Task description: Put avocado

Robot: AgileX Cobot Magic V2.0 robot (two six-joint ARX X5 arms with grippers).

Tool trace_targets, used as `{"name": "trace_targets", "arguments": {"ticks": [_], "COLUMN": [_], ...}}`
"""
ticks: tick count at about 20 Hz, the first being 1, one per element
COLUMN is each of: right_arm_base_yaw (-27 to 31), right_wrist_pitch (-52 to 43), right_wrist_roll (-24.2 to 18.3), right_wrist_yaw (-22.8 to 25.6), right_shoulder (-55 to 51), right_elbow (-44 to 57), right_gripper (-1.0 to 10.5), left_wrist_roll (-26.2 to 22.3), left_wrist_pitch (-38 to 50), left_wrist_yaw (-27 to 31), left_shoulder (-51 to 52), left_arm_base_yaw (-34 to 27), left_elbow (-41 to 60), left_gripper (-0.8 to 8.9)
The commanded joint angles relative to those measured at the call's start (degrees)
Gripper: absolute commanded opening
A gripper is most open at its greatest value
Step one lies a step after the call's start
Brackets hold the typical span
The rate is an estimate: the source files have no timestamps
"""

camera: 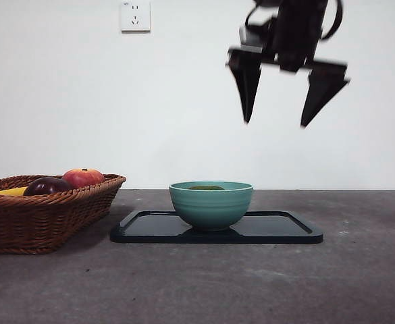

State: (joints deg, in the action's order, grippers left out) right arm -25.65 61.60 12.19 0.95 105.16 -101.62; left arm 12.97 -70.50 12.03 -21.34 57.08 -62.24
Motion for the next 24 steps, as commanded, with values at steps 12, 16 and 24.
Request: {"name": "trace_targets", "arguments": {"ticks": [12,16,24], "right_arm_base_yaw": [-7.19,-9.46,-9.75], "right_wrist_pitch": [0.13,0.68,8.66], "right_wrist_roll": [0.11,4.5,5.01], "right_wrist_yaw": [4.74,-2.03,-2.54], "right_shoulder": [-51.89,-73.48,-92.74], "right_elbow": [42.58,50.18,51.39], "right_gripper": [5.5,5.5,5.5], "left_wrist_roll": [-0.26,0.63,1.46], "left_wrist_pitch": [0.77,0.81,1.05], "left_wrist_yaw": [0.2,0.2,0.2], "left_shoulder": [-0.02,-0.02,-0.02], "left_arm_base_yaw": [0.63,0.63,0.63], "left_elbow": [-0.61,-0.61,-0.61], "left_gripper": [5.48,5.48,5.47]}}
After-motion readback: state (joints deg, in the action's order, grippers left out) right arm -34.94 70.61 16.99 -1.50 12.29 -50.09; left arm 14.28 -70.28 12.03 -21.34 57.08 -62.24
